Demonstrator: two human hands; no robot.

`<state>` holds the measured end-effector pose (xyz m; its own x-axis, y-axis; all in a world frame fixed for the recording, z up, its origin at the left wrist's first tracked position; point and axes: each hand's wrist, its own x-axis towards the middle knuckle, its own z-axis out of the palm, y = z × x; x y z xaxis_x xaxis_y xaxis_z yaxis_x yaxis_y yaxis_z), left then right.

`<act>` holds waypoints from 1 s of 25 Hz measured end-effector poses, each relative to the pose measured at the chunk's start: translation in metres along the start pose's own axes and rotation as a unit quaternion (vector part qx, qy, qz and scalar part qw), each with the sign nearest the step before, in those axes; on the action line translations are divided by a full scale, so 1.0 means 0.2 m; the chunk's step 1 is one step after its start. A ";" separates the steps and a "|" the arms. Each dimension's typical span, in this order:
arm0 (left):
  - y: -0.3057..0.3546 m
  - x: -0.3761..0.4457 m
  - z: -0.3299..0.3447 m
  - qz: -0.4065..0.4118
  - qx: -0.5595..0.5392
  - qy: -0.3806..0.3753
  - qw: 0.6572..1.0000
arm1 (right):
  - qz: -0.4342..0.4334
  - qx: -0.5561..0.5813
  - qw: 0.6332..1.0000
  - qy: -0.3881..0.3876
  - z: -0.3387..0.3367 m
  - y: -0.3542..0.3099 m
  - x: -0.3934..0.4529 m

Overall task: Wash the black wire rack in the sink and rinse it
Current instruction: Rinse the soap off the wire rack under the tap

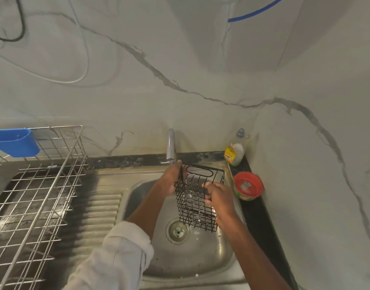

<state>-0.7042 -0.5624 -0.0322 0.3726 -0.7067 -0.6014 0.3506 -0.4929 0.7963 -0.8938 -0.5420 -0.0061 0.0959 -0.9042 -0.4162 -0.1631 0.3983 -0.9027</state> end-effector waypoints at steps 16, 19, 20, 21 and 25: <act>-0.07 -0.24 -0.10 0.077 0.068 -0.021 0.994 | 0.026 0.054 0.997 -0.048 0.09 0.09 -0.05; -0.10 -0.20 -0.08 0.094 0.038 -0.031 0.994 | 0.030 0.062 0.996 -0.061 0.08 0.05 -0.06; -0.11 -0.20 -0.08 0.100 0.036 -0.022 0.994 | 0.033 0.061 0.995 -0.067 0.07 0.04 -0.06; -0.13 -0.20 -0.07 0.113 0.036 -0.017 0.993 | 0.037 0.059 0.995 -0.076 0.06 0.02 -0.07; -0.18 -0.22 -0.12 0.162 0.069 0.052 0.983 | 0.052 0.039 0.987 -0.145 0.02 -0.01 -0.10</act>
<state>-0.7119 -0.5012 -0.0356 0.5337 -0.7860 -0.3119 0.0809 -0.3198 0.9440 -0.8910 -0.5237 0.0036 0.3608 -0.7803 -0.5108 -0.1124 0.5073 -0.8544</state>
